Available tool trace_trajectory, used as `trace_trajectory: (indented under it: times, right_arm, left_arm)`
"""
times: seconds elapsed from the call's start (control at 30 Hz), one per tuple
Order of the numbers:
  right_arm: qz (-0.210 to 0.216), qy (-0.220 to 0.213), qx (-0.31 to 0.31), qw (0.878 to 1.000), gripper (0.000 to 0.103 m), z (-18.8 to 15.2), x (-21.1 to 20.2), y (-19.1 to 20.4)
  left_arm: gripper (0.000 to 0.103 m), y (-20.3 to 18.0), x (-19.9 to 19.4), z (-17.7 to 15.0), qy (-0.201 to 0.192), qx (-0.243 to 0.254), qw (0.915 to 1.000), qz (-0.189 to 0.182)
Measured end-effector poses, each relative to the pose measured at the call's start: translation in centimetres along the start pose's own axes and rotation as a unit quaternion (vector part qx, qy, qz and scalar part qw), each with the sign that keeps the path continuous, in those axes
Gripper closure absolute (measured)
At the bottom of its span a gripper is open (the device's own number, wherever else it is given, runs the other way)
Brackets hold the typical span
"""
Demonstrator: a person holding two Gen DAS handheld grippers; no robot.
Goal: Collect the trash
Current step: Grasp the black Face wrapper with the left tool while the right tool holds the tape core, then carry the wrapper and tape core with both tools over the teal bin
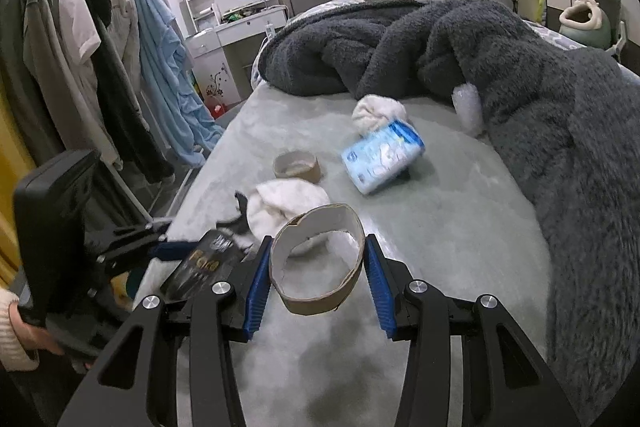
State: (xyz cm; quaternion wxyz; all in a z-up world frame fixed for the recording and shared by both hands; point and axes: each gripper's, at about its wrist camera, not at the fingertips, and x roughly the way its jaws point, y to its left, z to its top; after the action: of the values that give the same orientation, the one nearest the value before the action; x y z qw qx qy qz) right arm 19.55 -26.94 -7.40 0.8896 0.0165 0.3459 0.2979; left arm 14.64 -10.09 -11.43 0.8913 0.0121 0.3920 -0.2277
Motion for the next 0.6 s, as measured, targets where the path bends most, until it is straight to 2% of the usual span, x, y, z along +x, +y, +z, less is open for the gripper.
trace_trajectory:
  times: [0.1,0.33,0.6]
  right_arm:
    - [0.004,-0.003,0.013,1.000,0.058,1.1,0.5,0.7]
    - [0.010,0.003,-0.003,1.000,0.058,3.2,2.0,4.6]
    - [0.028,0.018,-0.038,0.999,0.058,5.0,4.6,10.1]
  left_arm:
    - [0.027,0.8,-1.7,-0.1,-0.020,-0.002,0.9998,0.000]
    - [0.027,4.9,-4.5,-0.5,-0.045,-0.041,0.9976,0.033]
    - [0.027,9.7,-7.0,-1.7,-0.046,-0.088,0.9920,0.079]
